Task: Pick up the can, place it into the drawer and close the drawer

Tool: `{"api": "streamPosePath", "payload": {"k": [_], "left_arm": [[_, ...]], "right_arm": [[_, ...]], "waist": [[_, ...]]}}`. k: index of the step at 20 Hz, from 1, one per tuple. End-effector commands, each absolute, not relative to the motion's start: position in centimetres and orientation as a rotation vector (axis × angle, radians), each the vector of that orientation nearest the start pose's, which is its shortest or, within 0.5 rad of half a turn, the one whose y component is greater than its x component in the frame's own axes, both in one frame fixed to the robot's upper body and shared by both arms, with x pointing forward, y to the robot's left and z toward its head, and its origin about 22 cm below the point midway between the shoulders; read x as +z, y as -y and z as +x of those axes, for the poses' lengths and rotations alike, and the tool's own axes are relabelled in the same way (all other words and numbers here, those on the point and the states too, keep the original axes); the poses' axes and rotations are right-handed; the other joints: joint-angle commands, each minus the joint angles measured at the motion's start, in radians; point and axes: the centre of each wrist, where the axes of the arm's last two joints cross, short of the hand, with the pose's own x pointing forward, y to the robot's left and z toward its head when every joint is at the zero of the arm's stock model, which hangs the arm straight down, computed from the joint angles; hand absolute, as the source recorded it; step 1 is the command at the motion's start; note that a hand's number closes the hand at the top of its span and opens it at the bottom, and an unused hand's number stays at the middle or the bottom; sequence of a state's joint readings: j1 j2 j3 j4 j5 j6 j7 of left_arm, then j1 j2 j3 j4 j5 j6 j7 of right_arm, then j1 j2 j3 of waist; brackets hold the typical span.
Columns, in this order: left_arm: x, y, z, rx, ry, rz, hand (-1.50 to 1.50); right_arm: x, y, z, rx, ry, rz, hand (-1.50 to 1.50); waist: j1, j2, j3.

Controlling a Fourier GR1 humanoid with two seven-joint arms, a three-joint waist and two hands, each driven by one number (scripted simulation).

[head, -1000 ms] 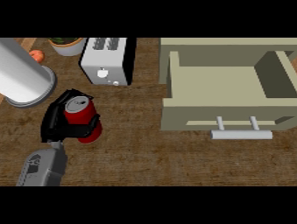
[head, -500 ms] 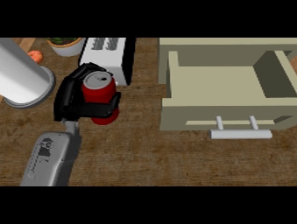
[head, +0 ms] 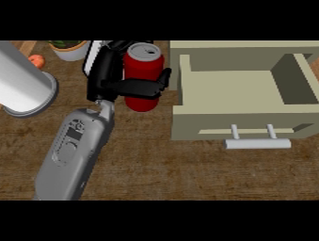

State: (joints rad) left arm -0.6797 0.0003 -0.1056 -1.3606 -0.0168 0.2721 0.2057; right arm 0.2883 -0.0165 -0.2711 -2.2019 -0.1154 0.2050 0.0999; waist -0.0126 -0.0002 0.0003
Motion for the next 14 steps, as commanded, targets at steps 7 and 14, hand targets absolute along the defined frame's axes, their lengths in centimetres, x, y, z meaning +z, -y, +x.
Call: {"api": "streamPosePath", "payload": {"k": [7, 14], "left_arm": [[20.8, -3.7, 37.2, -0.18, 1.824, -0.054, 1.5], [21.1, -0.8, 38.5, -0.192, 1.802, -0.014, 1.5]], "right_arm": [[9.9, 30.2, 14.9, -0.022, 1.83, -0.179, -1.5], [9.6, 30.4, 14.8, -0.015, 1.821, -0.167, -1.5]], "waist": [[-0.006, 0.002, 0.0], [-0.016, 0.004, 0.0]]}}
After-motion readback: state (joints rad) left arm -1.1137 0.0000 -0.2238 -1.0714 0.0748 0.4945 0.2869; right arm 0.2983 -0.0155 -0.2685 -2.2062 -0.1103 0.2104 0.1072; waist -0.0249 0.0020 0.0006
